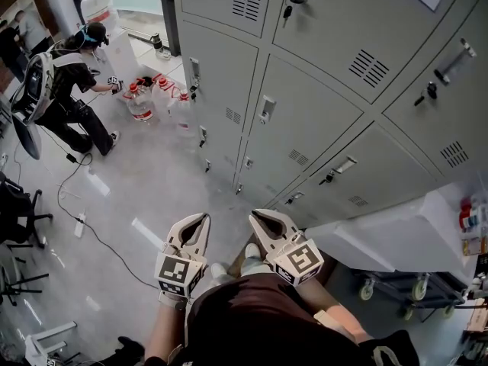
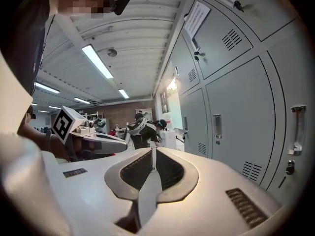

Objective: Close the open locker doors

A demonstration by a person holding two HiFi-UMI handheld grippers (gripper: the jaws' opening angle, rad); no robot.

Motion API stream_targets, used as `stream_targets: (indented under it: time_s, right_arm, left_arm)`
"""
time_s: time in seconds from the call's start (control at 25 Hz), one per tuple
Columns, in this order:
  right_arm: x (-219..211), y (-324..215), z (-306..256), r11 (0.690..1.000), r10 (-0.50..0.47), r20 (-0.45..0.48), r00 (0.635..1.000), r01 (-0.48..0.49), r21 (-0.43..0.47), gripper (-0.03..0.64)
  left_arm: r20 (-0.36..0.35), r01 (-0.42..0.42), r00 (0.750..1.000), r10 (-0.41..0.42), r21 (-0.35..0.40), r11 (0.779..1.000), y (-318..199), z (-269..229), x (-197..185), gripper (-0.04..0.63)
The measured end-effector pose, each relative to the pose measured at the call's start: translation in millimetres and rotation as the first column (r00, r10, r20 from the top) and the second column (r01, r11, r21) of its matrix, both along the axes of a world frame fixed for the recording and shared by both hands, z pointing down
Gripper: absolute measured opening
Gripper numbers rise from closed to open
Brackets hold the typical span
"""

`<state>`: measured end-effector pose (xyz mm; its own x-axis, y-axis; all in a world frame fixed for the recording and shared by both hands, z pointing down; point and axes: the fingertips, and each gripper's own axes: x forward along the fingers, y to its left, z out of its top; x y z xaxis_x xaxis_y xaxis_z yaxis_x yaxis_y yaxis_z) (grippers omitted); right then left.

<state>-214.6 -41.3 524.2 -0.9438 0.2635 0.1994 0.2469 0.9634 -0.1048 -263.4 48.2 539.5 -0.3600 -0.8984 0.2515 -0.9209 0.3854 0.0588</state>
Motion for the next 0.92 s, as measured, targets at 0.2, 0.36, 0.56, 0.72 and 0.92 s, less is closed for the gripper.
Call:
stream_targets:
  time_s: [0.2,0.36,0.56,0.72,0.92]
  right_arm:
    - [-2,-3,2,1.0,-0.012,-0.009,1.0,0.012,-0.014,0.051]
    - [-4,-8,4,1.0,-0.011,-0.016,1.0,0.011,-0.029,0.051]
    - [-7,-17,4,0.998,-0.007,-0.018,1.0,0.006,-0.057,0.051]
    - [-9,-23,4,0.998,-0.008,-0.016,1.0,0.007,-0.067,0.051]
    - [-10,-30,3,0.998,-0.016,-0.014,1.0,0.015,-0.065,0.051]
  left_arm:
    - [-0.007,0.013,1.0,-0.013,-0.007,1.0,-4,4,-1,0.018]
    - [-0.01,0.023,1.0,-0.023,-0.014,1.0,-8,5,-3,0.018]
    - [0.0,0.005,1.0,-0.005,-0.028,1.0,-17,4,0,0.018]
    - [0.001,0.011,1.0,-0.011,-0.031,0.999,-22,4,-2,0.018]
    - [-0.005,0.006,1.0,-0.006,-0.035,0.999,-29,4,0,0.018]
